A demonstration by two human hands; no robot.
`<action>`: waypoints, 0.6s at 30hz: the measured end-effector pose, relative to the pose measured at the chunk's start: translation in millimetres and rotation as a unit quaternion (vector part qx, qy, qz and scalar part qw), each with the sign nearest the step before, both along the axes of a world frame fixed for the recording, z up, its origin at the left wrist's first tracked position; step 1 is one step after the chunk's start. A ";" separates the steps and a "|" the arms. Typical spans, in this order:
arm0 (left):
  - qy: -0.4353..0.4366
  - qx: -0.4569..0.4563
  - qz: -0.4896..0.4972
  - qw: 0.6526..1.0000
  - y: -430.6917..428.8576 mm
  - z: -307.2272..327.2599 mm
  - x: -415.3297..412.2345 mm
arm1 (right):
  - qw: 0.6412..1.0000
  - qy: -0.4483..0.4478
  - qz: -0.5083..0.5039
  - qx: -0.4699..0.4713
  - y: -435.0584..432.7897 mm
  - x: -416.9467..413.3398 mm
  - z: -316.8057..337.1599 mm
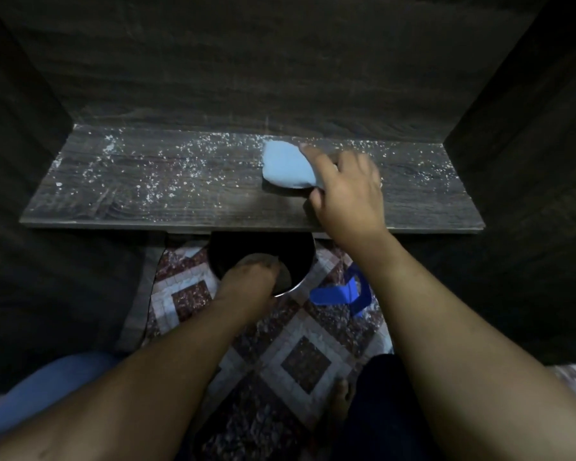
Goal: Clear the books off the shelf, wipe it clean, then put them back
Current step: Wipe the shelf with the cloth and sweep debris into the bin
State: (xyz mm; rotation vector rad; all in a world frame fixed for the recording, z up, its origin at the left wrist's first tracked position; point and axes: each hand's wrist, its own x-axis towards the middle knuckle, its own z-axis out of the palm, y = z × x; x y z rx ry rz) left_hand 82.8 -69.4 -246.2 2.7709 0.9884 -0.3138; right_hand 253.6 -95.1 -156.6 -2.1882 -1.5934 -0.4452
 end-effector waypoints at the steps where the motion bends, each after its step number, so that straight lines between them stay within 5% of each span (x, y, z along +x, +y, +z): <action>1: 0.022 0.000 0.003 1.000 -0.3 -6.6 1.7 | 1.000 -0.004 -0.001 0.002 -0.6 -0.2 -2.6; 8: 0.022 0.096 -0.037 0.994 -4.7 -59.7 1.0 | 1.000 0.001 0.019 -0.018 -2.9 5.7 -22.8; 14: 0.003 0.079 -0.055 0.995 -1.1 -72.8 -3.4 | 0.986 0.063 0.060 -0.145 -3.9 10.6 -22.8; 18: -0.030 0.059 -0.065 0.996 -2.2 -69.8 -4.7 | 0.981 0.111 0.074 -0.142 -4.2 11.3 -17.6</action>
